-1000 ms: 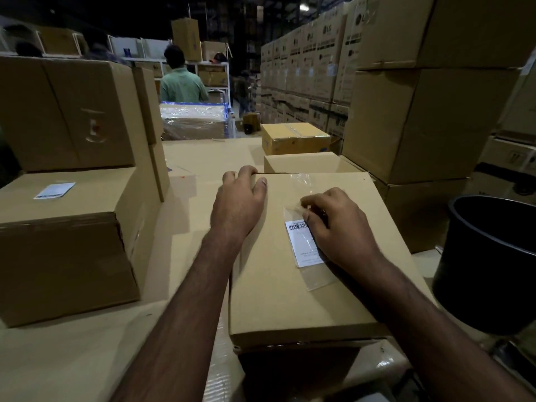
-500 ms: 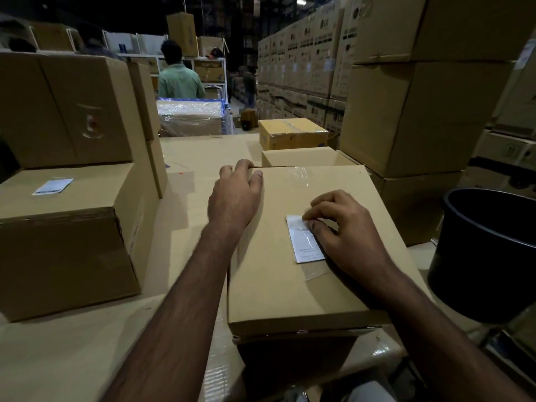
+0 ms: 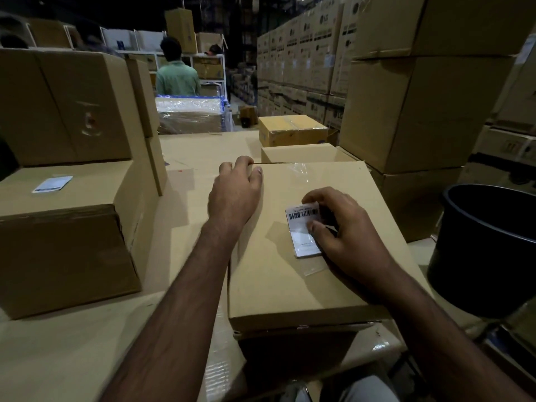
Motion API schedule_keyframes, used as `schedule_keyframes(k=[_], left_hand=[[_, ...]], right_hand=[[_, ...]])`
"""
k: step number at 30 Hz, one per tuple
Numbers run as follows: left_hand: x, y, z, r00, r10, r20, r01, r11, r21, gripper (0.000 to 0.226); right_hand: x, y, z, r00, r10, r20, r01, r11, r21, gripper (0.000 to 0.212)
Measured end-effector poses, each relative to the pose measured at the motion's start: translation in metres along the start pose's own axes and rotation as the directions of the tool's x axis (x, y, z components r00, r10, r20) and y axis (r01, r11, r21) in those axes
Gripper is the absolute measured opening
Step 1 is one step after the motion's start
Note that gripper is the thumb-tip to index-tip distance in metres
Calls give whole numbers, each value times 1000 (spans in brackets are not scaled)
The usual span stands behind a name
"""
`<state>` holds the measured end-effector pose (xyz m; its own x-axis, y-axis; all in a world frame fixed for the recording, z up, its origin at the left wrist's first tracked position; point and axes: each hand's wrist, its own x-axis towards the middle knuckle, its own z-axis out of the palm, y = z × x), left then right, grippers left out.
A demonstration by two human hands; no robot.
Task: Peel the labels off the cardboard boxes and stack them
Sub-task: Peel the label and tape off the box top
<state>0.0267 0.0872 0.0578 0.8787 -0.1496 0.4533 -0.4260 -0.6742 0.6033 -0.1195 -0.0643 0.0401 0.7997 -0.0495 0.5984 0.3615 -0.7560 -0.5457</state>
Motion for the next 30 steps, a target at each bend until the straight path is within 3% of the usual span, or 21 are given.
schedule_keyframes(k=[3,8,15,19,22,30], left_hand=[[1,0,0,1000,0,1,0,1000,4,39],[0,-1,-1,1000,2,-2,-2,1000,-1,38],[0,-1,-1,1000,2,-3,-2,1000,6,39],[2,-1,1,1000,-4,4,4,1000,3,39],[3,-2,2,1000,-7,2,7,1000,-1,38],[3,-2,2,1000,4,-10,-4,1000,3,38]], right_hand=[[-2,-2,-2,1000,-24,-4,25,999,31,37],[-4,-4,-3,1000,12,20,-14,993,114,61],[-15,-3,-10,995,23,95,-43,975,219,26],[-32,-4,-13,994,-26,110,-10,948,318,25],[-36,-3,-16,988,-122,93,95,964,248,23],[-50,-2,-14,985,-166,51,151,964,220,23]])
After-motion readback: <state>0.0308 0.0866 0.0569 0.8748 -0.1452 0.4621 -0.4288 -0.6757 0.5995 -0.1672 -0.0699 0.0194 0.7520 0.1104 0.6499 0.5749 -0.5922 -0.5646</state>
